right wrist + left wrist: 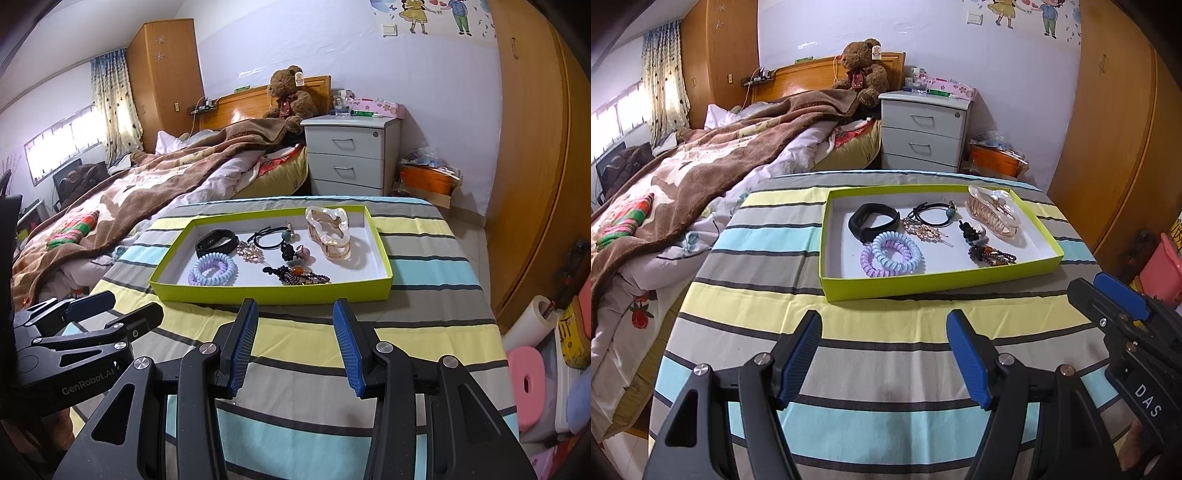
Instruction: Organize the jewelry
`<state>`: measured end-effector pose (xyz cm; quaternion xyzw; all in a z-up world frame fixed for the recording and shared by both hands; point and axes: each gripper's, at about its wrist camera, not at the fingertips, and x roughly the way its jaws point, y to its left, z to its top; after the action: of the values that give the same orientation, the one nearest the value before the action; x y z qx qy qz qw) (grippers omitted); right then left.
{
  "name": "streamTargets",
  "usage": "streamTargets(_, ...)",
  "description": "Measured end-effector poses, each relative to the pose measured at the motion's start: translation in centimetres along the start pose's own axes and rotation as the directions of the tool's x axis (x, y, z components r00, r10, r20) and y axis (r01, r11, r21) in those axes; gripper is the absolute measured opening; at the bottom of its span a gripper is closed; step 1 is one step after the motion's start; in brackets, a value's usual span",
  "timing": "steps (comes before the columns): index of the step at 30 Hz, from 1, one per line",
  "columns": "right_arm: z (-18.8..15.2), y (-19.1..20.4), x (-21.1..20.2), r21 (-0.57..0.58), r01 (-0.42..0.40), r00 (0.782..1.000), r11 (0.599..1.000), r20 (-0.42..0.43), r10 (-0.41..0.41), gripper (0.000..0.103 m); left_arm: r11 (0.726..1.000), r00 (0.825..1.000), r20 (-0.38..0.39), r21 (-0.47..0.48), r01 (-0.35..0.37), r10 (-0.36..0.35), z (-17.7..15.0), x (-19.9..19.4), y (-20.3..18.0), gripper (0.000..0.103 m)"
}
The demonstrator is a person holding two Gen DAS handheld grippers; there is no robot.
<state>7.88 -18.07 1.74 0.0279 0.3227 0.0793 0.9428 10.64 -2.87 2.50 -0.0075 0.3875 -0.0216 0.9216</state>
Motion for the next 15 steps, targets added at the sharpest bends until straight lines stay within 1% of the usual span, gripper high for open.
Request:
streamTargets(4, -0.13, 0.05, 0.01, 0.001, 0.000, 1.000, 1.000, -0.002, 0.000, 0.043, 1.000, 1.000, -0.001, -0.011, 0.019, -0.019, 0.00, -0.09, 0.05, 0.072)
streamTargets(7, -0.08, 0.06, 0.03, -0.001, 0.000, 1.000, 1.000, -0.001, 0.000, 0.043, 1.000, 1.000, 0.004, -0.010, 0.010, -0.010, -0.02, -0.18, 0.06, 0.072)
streamTargets(8, -0.07, 0.06, 0.04, -0.001, 0.000, 1.000, 1.000, -0.002, 0.000, 0.043, 1.000, 1.000, 0.000, -0.009, -0.001, 0.001, 0.01, -0.12, 0.02, 0.072)
streamTargets(11, -0.08, 0.05, 0.03, -0.001, 0.000, 1.000, 1.000, -0.001, 0.000, 0.043, 0.998, 0.998, -0.019, 0.015, -0.067, 0.067, 0.09, 0.20, -0.27, 0.072)
streamTargets(15, -0.12, 0.07, 0.00, 0.001, 0.004, 1.000, 1.000, -0.003, -0.004, 0.043, 1.000, 1.000, -0.030, -0.025, -0.002, 0.002, -0.06, 0.35, 0.29, 0.072)
